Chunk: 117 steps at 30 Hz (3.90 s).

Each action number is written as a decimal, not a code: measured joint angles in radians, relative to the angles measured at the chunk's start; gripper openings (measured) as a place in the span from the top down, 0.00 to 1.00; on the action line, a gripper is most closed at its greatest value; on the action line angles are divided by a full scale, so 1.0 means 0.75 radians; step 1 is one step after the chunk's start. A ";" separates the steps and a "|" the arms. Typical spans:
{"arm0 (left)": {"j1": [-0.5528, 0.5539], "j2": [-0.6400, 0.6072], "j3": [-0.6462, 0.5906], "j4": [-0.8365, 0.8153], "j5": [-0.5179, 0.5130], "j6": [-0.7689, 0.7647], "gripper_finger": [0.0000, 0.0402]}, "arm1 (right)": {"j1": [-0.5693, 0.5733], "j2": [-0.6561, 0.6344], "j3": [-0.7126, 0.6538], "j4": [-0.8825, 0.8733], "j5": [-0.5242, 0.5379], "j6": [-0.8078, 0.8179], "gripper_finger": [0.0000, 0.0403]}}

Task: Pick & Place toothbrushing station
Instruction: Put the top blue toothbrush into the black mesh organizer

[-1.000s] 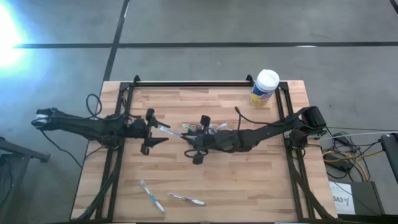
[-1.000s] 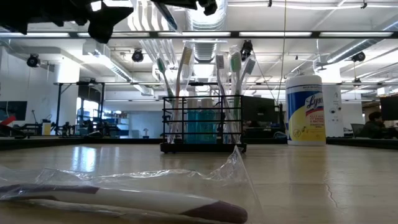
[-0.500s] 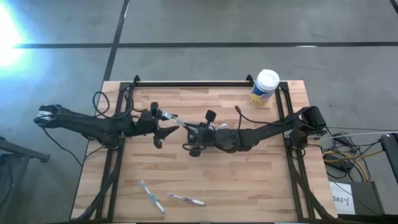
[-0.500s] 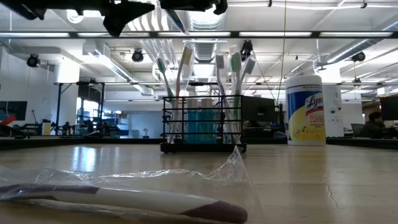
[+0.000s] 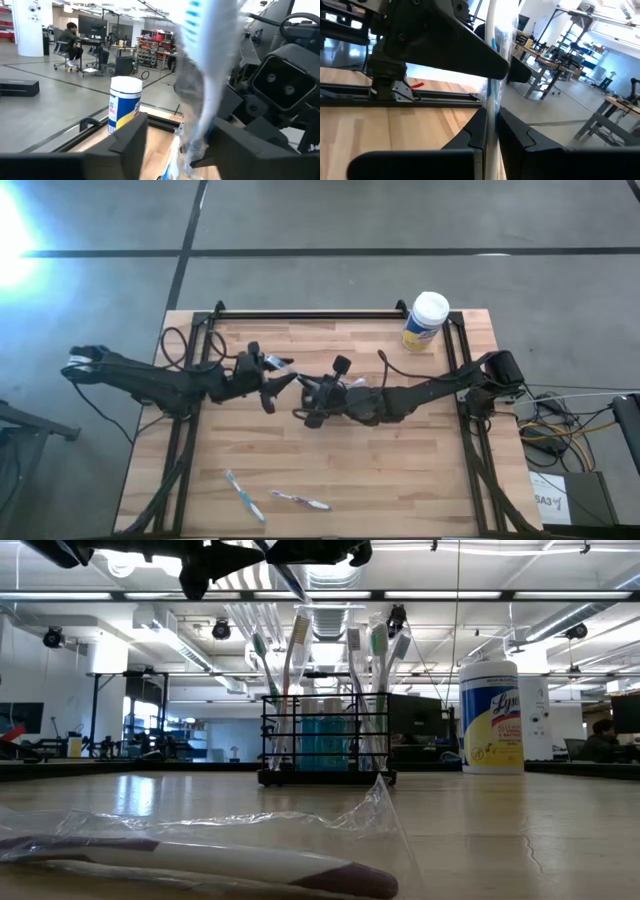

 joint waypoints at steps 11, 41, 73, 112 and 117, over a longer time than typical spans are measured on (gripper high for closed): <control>-0.050 0.014 0.000 0.042 0.008 0.209 0.93 | 0.002 0.000 -0.004 -0.011 0.007 -0.010 0.93; -0.304 -0.082 0.042 -0.620 -0.031 0.282 0.94 | 0.260 -0.486 -0.302 -0.228 -0.115 -0.084 0.92; -0.083 0.439 0.130 -0.469 -0.142 0.278 0.94 | 0.246 -0.573 -1.060 0.797 -0.581 0.312 0.98; -0.048 0.591 0.126 -0.397 -0.004 0.199 0.62 | 0.244 -0.572 -1.060 0.739 -0.580 0.349 0.98; -0.048 0.590 0.126 -0.397 -0.002 0.153 0.47 | 0.245 -0.572 -1.060 0.740 -0.580 0.349 0.98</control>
